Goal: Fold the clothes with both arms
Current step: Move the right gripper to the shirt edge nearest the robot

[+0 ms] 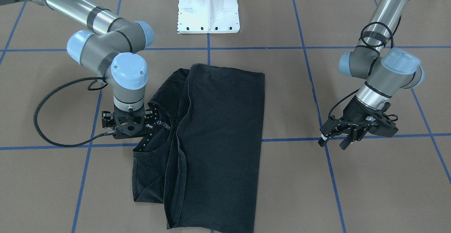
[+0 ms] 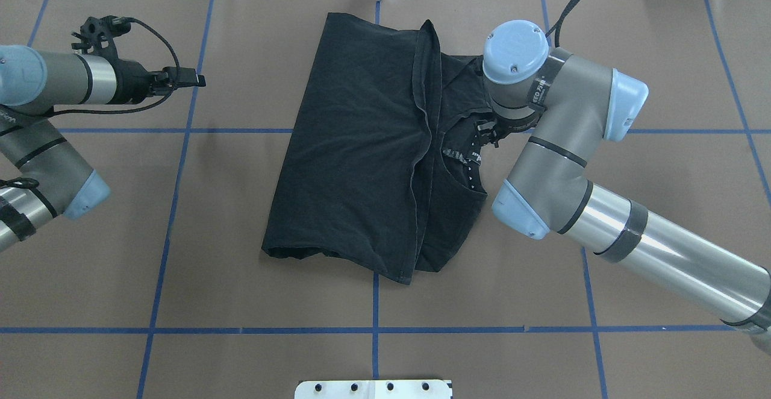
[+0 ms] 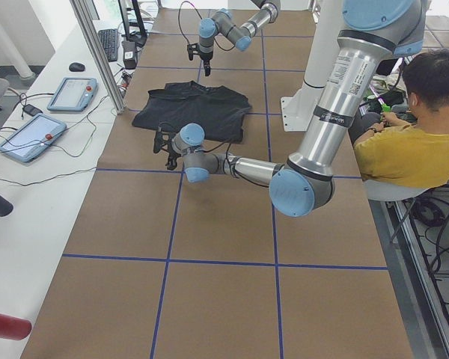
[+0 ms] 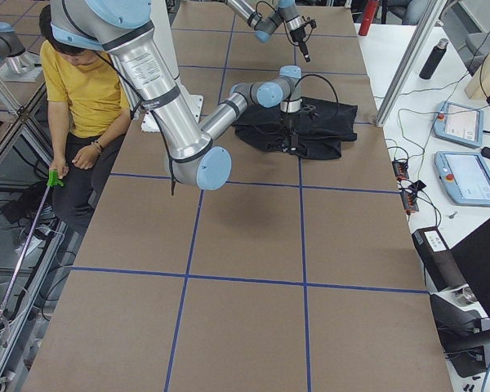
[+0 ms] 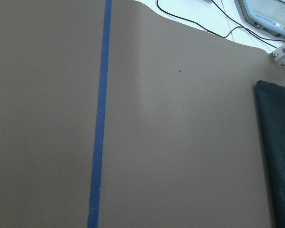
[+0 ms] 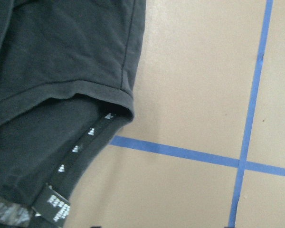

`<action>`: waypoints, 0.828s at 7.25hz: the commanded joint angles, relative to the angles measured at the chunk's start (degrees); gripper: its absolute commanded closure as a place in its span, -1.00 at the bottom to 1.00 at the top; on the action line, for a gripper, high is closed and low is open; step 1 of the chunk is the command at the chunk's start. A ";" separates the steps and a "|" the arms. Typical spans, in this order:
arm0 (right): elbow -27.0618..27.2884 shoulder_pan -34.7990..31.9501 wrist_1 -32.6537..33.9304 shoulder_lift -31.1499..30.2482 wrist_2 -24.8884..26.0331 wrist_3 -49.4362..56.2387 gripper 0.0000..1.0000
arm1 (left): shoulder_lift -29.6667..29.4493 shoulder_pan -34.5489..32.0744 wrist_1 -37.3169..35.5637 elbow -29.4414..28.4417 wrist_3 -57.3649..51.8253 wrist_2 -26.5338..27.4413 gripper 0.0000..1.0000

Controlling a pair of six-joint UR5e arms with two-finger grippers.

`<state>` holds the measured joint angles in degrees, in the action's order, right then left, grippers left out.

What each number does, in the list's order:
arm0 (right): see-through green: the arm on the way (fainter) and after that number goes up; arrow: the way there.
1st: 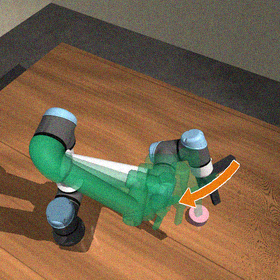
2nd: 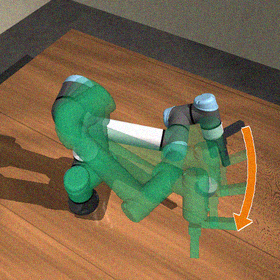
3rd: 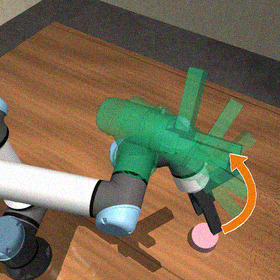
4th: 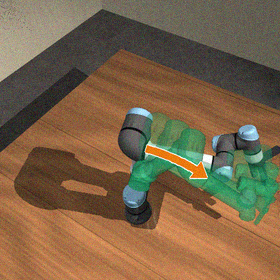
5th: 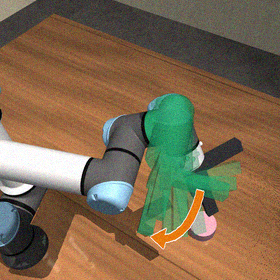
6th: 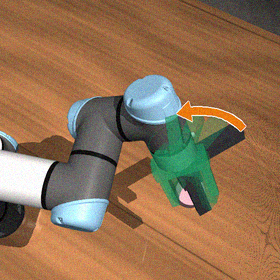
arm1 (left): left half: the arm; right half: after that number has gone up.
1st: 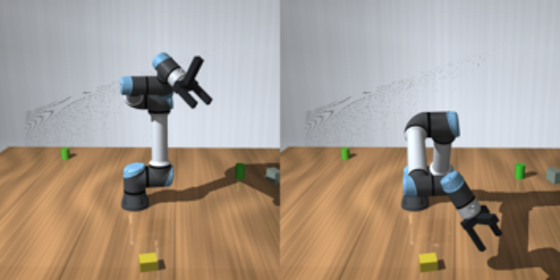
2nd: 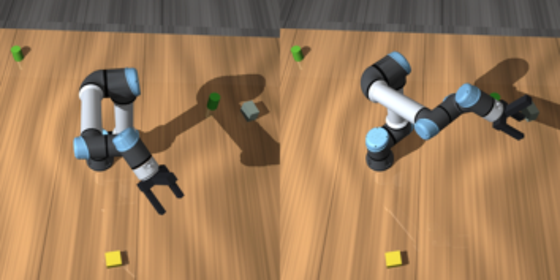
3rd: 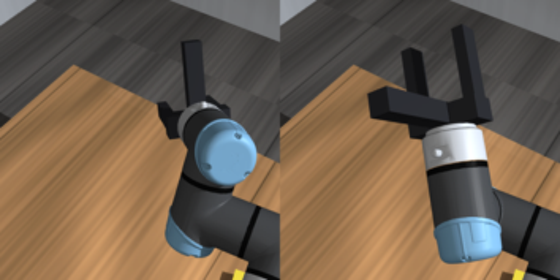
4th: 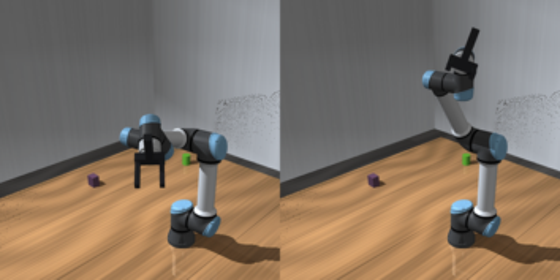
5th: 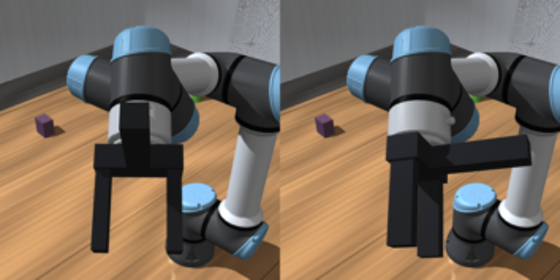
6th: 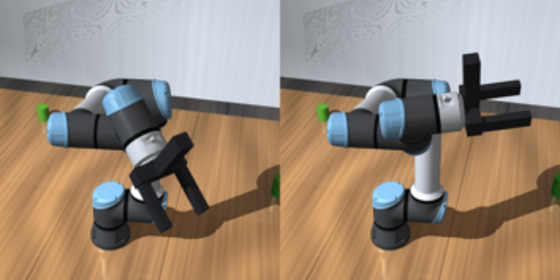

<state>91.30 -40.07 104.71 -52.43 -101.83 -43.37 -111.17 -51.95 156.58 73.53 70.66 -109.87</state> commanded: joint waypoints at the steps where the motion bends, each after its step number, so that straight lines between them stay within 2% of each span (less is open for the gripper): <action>1: 0.62 4.01 -1.41 2.59 0.23 -18.01 -0.85 | 0.07 0.00 -0.66 2.47 0.17 -0.43 -0.99; 2: 1.76 6.39 -8.23 1.90 0.66 -35.47 -0.88 | 0.34 0.00 -0.66 2.76 0.18 -1.92 -0.99; 3: 2.12 10.85 -13.17 1.54 4.76 -53.74 -0.89 | 0.43 0.00 -0.66 2.85 0.18 -1.93 -0.99; 4: 3.52 16.72 -13.74 1.97 11.06 -67.15 -0.88 | 0.43 0.00 -0.66 2.85 0.18 -1.93 -0.99; 6: 9.56 22.46 -13.83 -2.56 13.58 -82.83 -0.89 | 0.77 0.00 -0.58 2.85 0.18 -1.93 -0.99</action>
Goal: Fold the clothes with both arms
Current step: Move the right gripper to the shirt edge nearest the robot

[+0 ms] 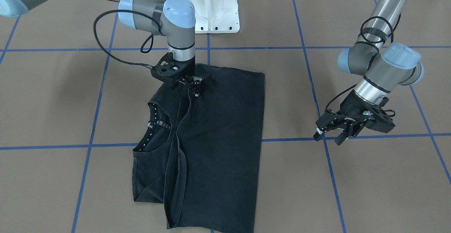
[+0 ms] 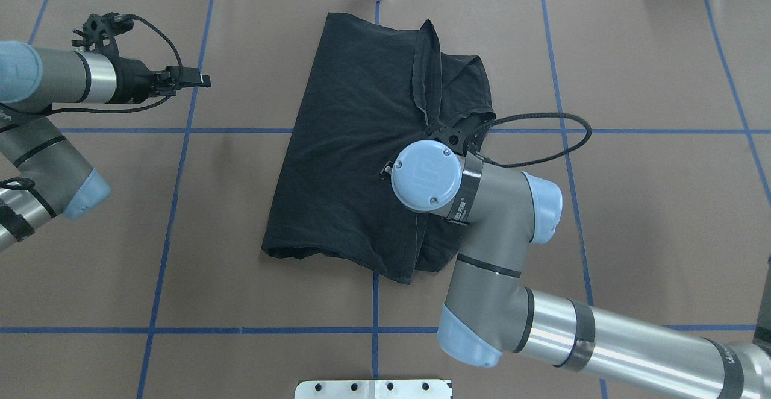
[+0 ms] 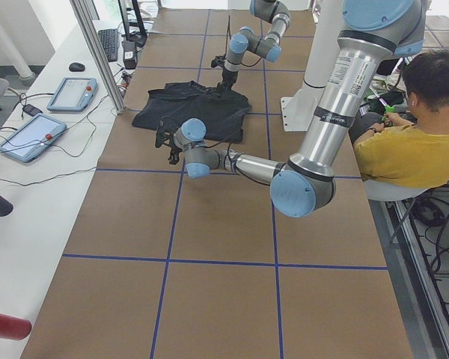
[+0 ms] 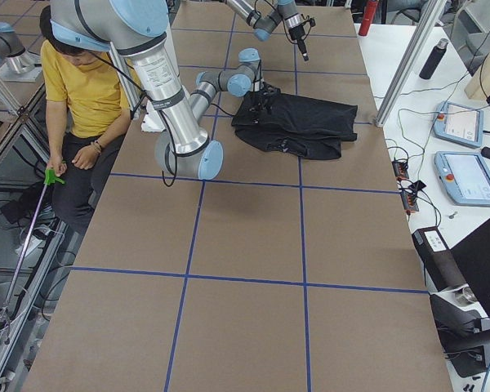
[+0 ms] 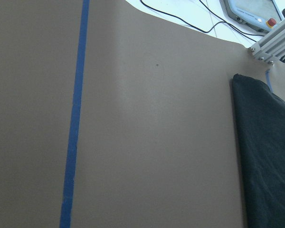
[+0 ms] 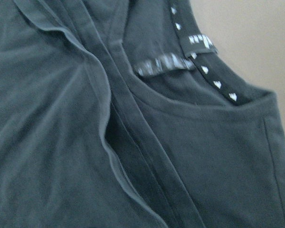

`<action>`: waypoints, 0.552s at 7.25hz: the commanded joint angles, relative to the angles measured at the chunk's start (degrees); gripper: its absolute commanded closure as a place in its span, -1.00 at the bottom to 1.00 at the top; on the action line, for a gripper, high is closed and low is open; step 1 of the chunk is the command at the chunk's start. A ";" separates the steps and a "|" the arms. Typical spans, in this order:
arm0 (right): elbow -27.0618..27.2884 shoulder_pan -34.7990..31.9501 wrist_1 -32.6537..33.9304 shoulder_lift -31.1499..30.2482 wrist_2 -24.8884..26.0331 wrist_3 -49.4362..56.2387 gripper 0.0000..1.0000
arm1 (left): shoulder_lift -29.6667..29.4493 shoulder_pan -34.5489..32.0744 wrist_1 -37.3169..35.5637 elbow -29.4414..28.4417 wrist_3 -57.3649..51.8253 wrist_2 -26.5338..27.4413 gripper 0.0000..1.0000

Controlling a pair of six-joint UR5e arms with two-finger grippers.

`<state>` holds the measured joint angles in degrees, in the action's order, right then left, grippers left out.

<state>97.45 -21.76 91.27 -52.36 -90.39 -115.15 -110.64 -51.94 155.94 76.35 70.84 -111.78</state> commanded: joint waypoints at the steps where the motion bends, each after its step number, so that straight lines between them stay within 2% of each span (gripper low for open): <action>1: 5.54 5.83 -0.39 -4.75 4.67 -13.93 -0.89 | 0.25 0.00 0.07 0.03 0.00 0.07 -0.99; 4: 6.18 8.04 -0.48 -6.18 6.18 -21.86 -0.86 | 0.25 0.00 0.07 0.20 0.09 0.07 -0.99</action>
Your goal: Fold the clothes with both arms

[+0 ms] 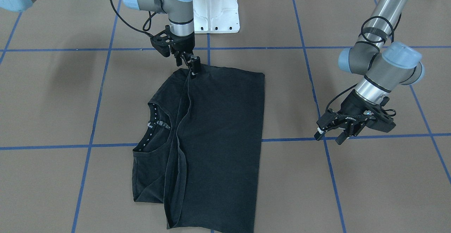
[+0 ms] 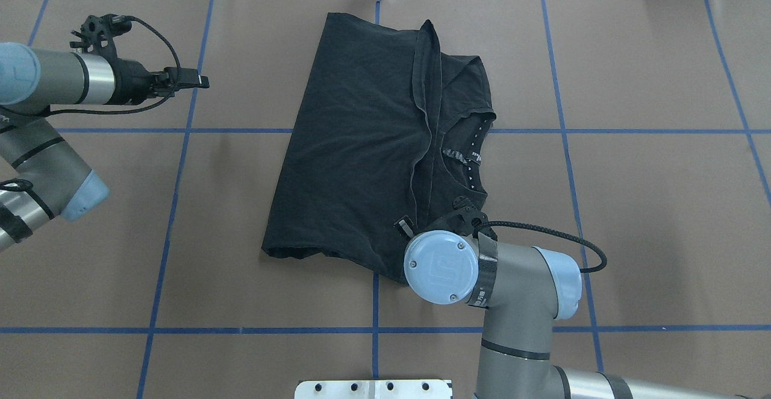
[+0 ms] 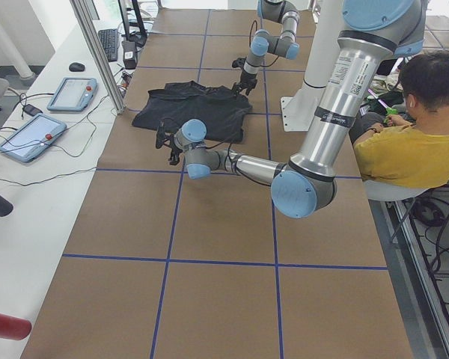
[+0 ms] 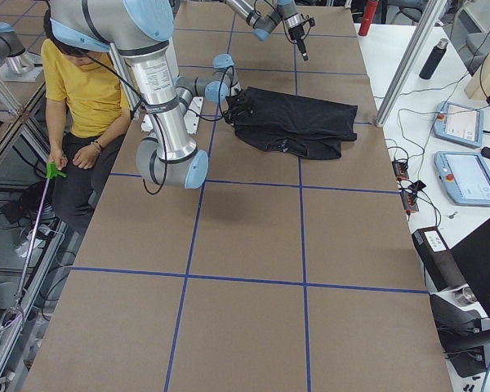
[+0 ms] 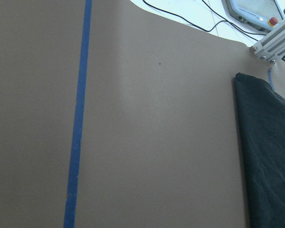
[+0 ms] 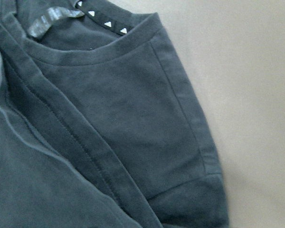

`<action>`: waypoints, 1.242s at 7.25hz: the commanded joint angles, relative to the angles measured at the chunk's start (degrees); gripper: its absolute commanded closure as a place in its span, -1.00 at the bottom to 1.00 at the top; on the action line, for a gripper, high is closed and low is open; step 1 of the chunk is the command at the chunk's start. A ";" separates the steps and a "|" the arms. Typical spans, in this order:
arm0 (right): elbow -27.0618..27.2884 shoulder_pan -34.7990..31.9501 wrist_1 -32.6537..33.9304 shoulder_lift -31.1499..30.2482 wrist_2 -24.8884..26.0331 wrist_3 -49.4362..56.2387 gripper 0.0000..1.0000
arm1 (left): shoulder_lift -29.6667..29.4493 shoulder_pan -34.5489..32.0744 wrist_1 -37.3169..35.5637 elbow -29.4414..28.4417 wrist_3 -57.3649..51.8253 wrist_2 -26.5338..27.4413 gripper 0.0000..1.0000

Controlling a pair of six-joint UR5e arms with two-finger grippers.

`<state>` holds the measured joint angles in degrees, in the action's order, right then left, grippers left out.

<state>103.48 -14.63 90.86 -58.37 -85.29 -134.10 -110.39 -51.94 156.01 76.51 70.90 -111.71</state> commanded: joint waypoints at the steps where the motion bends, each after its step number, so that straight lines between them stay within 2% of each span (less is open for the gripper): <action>1: -0.47 1.10 -2.07 -0.16 2.05 -3.62 -0.85 | 0.09 0.00 0.00 0.30 0.03 0.00 -0.99; 2: -0.65 0.92 -4.35 -0.34 2.41 -3.80 -0.85 | 0.79 0.00 0.00 1.09 0.03 0.00 -0.99; 7: -3.11 1.71 -4.46 -0.34 2.68 -3.19 -0.81 | 1.23 0.00 0.00 1.54 0.03 0.00 -0.99; 8: -3.11 1.80 -4.46 -0.25 2.68 -3.19 -0.58 | 1.23 0.00 0.00 1.54 0.03 0.00 -0.99; 9: -3.11 1.71 -4.46 -0.25 2.68 -3.80 0.28 | 1.23 0.00 0.00 1.54 0.03 0.00 -0.99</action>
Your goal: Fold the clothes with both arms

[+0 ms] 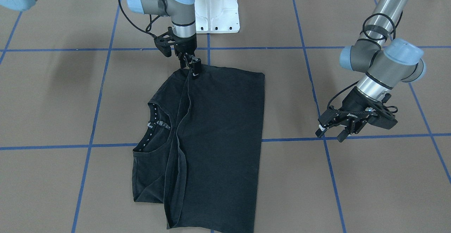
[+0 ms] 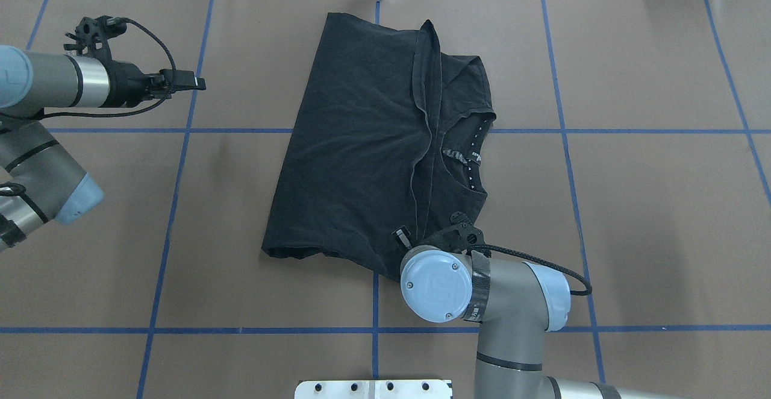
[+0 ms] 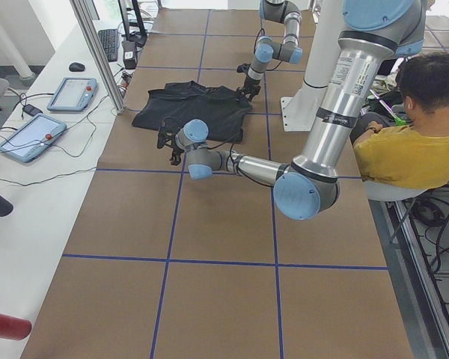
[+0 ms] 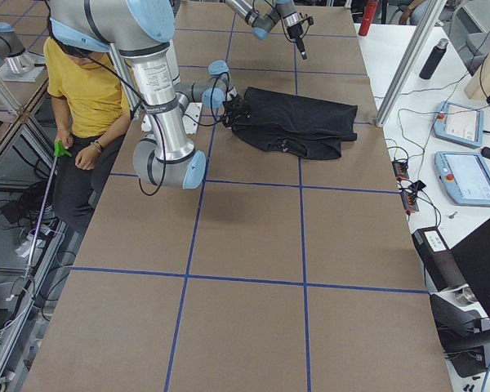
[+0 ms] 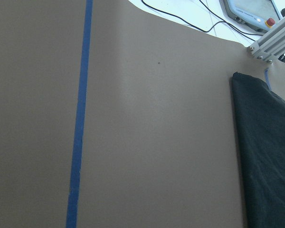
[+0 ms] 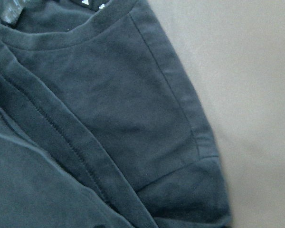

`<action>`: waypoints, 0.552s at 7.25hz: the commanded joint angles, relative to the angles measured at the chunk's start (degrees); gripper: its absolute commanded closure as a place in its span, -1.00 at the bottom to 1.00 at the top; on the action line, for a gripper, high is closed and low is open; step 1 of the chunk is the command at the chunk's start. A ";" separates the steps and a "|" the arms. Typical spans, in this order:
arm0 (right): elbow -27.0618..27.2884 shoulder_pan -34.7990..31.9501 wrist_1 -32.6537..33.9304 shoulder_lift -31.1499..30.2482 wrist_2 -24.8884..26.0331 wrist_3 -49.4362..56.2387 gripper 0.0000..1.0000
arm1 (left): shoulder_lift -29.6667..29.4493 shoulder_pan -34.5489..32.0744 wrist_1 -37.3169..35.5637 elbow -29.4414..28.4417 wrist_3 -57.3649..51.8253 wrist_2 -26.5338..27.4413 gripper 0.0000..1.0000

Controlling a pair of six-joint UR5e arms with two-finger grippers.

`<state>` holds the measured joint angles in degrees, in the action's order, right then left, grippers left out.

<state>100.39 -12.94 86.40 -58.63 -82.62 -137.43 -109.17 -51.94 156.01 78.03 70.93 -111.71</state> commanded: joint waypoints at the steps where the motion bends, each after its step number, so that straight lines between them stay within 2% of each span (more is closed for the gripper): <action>1: -0.02 0.02 0.00 0.00 -0.17 0.22 0.99 | 0.01 0.00 0.00 0.11 0.00 0.00 -0.99; 4: 0.68 -0.07 0.00 0.00 -0.87 0.41 1.00 | 0.01 0.00 0.00 0.46 0.00 0.00 -0.99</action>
<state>100.66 -12.92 86.37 -58.65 -83.07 -137.08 -109.16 -51.94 156.01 78.27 70.93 -111.71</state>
